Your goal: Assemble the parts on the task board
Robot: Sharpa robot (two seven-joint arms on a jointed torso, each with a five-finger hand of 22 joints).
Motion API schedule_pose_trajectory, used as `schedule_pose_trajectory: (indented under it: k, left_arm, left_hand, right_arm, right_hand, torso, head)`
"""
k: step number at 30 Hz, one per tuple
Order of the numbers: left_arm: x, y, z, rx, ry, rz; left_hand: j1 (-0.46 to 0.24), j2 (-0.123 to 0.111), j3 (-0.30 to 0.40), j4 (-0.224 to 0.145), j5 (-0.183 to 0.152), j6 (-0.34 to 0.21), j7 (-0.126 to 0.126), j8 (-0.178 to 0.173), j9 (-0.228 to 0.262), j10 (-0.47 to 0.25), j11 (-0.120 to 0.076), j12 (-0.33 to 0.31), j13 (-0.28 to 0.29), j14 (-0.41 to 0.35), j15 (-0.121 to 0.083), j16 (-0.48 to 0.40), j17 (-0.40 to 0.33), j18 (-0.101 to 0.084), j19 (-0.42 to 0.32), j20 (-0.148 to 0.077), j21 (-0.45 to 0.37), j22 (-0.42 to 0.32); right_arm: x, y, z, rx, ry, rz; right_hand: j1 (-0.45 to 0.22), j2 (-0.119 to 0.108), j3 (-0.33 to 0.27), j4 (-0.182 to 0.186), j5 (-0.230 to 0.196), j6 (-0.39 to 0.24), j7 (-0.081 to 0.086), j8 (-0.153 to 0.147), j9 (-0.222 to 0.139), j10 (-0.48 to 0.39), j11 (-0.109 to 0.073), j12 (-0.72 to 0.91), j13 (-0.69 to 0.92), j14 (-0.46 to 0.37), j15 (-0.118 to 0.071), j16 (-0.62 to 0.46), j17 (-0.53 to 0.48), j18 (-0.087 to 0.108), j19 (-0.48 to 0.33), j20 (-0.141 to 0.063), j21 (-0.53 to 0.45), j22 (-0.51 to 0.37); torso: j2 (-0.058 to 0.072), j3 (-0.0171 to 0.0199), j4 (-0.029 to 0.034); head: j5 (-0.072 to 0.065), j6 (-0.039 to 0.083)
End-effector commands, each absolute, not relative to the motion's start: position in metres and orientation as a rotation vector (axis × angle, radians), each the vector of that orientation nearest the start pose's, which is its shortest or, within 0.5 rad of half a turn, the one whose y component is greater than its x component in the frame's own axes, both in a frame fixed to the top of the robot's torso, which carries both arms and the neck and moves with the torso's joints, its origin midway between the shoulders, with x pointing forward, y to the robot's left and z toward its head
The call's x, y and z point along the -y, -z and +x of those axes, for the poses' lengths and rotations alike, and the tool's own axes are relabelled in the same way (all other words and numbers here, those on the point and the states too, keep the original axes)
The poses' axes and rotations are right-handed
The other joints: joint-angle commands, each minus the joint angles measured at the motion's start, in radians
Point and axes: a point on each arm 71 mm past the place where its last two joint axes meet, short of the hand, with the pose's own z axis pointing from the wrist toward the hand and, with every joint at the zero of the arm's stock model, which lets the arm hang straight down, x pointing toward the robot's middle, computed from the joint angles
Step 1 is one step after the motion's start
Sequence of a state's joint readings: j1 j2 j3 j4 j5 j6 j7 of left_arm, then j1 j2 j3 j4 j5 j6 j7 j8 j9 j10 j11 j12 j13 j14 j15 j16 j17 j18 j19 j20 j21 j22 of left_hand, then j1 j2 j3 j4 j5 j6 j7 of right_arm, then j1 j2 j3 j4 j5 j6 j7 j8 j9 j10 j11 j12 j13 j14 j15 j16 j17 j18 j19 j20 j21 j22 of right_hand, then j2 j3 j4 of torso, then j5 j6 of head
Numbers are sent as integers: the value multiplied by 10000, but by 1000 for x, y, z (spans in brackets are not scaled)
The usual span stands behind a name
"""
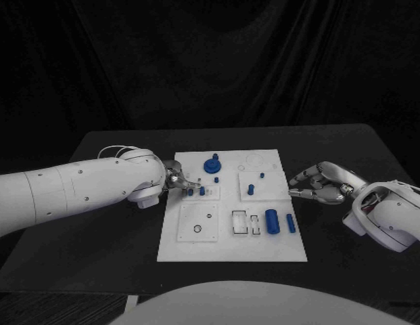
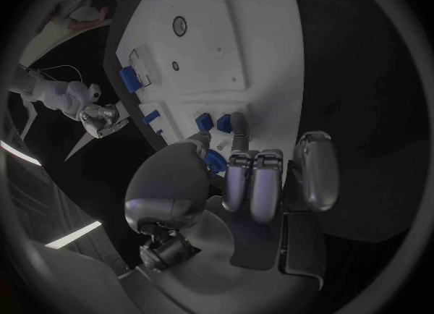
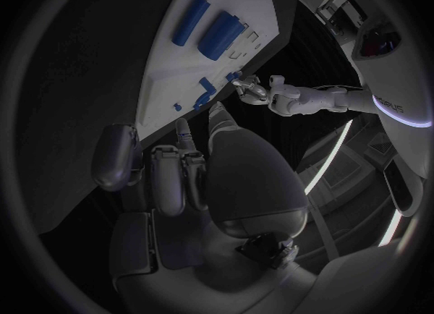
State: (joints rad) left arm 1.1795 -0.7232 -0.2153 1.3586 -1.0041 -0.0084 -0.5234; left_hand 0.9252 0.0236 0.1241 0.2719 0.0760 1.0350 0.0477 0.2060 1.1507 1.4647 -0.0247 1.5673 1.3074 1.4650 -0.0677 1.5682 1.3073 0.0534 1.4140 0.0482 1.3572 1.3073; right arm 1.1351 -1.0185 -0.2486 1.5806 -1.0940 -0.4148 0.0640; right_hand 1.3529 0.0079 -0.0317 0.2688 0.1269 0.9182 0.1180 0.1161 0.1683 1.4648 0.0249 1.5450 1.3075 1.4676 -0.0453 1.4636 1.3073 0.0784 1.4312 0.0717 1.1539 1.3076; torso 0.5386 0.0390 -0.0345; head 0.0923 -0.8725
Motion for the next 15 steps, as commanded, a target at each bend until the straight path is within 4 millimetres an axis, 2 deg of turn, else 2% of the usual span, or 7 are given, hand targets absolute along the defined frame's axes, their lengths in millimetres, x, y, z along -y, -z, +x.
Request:
schedule_pose_trajectory:
  k: [1,3,8,15]
  left_arm:
    - [-216,299,470,-23412,3313,-3283]
    - [-217,297,469,-23169,3493,-3385]
    - [-223,287,468,-22627,3780,-3583]
    - [-230,250,484,-21693,3993,-3539]
  left_hand:
    - [90,21,-76,22,115,44,-18,68,21,1061,66,35,2634,1058,64,26,2635,45,19,43,-32,1807]
    - [182,42,-161,65,325,46,-26,85,55,1061,59,35,2634,1058,58,26,2635,37,47,38,-7,1831]
    - [258,34,-344,138,600,63,-39,109,96,1061,46,35,2634,1058,45,26,2635,24,95,27,37,1867]
    - [447,-5,-539,105,799,112,-69,158,153,1061,23,35,2634,1058,27,26,2635,13,139,10,73,1897]
  right_arm:
    - [274,276,419,-18877,-7462,1922]
    - [274,276,419,-18877,-7463,1919]
    - [274,276,420,-18844,-7463,1919]
    - [276,274,419,-18650,-7485,1928]
  right_hand:
    - [-15,96,-80,-12,39,43,7,-59,-21,772,72,-74,2339,702,84,-64,1525,60,-59,-11,-81,1501]
    - [-15,96,-80,-12,39,43,7,-59,-21,772,72,-74,2339,702,84,-64,1525,60,-59,-11,-81,1501]
    - [-15,99,-84,-12,43,41,8,-63,-24,773,72,-72,2340,700,85,-70,1519,61,-61,-10,-90,1499]
    - [-21,100,-88,-8,43,40,10,-65,-25,788,70,-55,2355,704,85,-54,1534,56,-53,-10,-66,1506]
  torso:
    - [3,2,-1]
    - [-1,3,2]
    - [-16,6,-9]
    - [-4,-1,-10]
  head:
    - [6,-1]
    - [6,-1]
    - [-12,-1]
    - [-37,-1]
